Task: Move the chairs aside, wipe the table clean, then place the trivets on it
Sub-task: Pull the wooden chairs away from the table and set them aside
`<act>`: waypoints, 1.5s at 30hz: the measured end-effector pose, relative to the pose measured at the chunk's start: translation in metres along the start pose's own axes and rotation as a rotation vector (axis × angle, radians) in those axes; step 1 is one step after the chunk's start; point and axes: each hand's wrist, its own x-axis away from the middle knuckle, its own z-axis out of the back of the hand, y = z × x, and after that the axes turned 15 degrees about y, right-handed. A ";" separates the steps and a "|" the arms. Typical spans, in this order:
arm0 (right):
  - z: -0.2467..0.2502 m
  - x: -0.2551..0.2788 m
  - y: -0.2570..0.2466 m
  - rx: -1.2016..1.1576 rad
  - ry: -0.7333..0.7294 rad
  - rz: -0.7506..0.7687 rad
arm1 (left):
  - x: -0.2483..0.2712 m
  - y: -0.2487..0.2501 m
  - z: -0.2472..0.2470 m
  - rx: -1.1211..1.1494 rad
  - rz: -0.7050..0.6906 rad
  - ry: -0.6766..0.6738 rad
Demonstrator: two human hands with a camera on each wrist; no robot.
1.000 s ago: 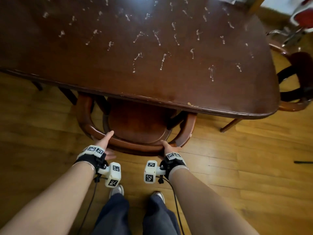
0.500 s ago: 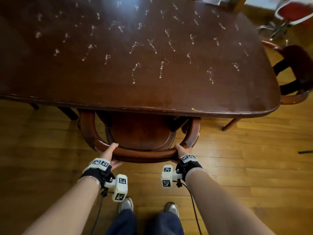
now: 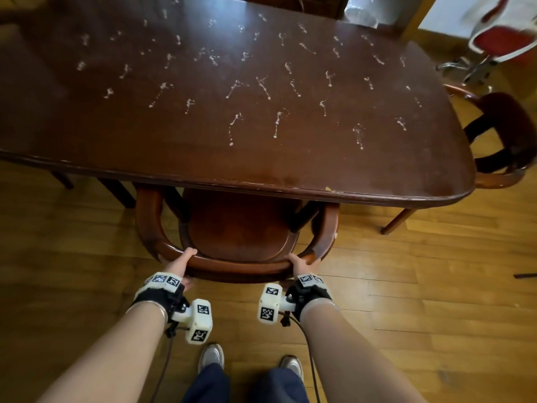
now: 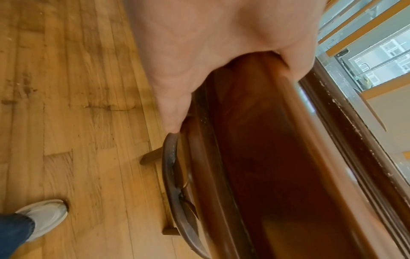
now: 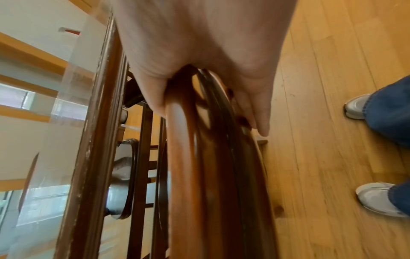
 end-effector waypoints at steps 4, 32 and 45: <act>0.007 -0.001 -0.002 0.049 0.038 0.032 | 0.010 -0.007 -0.002 0.009 -0.031 0.035; 0.001 0.002 -0.028 -0.051 0.019 -0.049 | 0.015 0.009 -0.019 0.075 0.034 -0.012; -0.003 -0.001 -0.018 -0.062 0.004 -0.065 | 0.015 0.003 -0.010 0.082 0.021 -0.036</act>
